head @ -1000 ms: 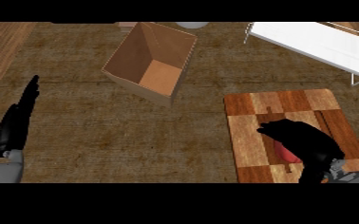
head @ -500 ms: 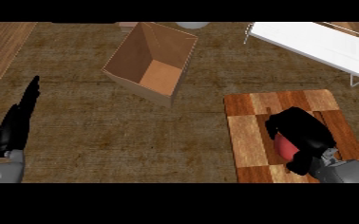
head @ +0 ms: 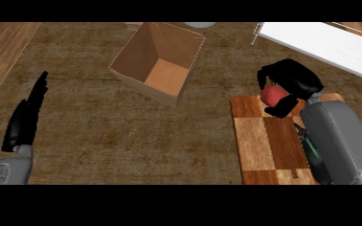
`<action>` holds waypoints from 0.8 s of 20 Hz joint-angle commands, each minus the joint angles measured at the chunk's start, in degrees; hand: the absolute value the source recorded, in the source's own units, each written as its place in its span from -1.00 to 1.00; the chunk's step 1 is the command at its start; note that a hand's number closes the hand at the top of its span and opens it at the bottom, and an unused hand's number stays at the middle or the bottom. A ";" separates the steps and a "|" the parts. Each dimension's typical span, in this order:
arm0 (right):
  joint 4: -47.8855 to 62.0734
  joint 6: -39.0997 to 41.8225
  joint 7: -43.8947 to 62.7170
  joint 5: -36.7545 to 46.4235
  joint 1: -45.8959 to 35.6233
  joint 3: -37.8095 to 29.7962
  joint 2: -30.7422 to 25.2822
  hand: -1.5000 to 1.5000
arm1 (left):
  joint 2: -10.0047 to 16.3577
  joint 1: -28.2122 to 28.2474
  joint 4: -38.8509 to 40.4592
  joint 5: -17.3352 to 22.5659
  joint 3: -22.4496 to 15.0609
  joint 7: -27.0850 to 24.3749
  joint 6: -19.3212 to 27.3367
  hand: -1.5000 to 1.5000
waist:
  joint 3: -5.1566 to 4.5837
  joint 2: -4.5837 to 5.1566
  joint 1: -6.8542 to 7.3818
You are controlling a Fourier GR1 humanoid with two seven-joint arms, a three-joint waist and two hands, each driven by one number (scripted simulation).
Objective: Pick the bell pepper from the cutting board and place it in the cardboard box
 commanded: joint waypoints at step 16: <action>-3.94 2.08 -5.00 -12.15 -16.97 -7.14 5.80 1.00 | -0.58 3.33 -1.57 -0.54 1.52 -1.12 -0.72 0.00 | -0.03 -0.65 -1.52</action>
